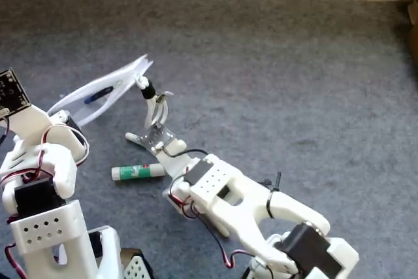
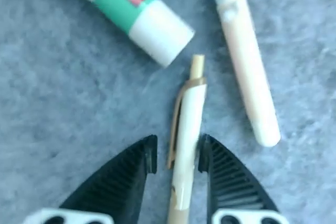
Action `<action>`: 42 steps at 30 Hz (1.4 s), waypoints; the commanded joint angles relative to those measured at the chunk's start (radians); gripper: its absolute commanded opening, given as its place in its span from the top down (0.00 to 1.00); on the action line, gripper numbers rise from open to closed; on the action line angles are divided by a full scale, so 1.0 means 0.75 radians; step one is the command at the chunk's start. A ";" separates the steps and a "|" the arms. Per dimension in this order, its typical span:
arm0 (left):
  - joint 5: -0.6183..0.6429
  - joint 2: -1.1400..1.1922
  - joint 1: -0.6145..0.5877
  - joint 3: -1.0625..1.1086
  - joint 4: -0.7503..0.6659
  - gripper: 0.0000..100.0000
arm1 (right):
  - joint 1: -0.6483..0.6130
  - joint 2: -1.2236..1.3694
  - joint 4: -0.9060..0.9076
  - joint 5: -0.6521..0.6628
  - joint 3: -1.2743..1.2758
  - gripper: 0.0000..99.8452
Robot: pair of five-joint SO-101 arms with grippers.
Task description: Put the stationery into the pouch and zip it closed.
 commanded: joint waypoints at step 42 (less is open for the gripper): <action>0.008 0.009 0.075 0.005 -0.020 0.99 | 0.030 -1.136 -0.206 0.090 -0.026 1.00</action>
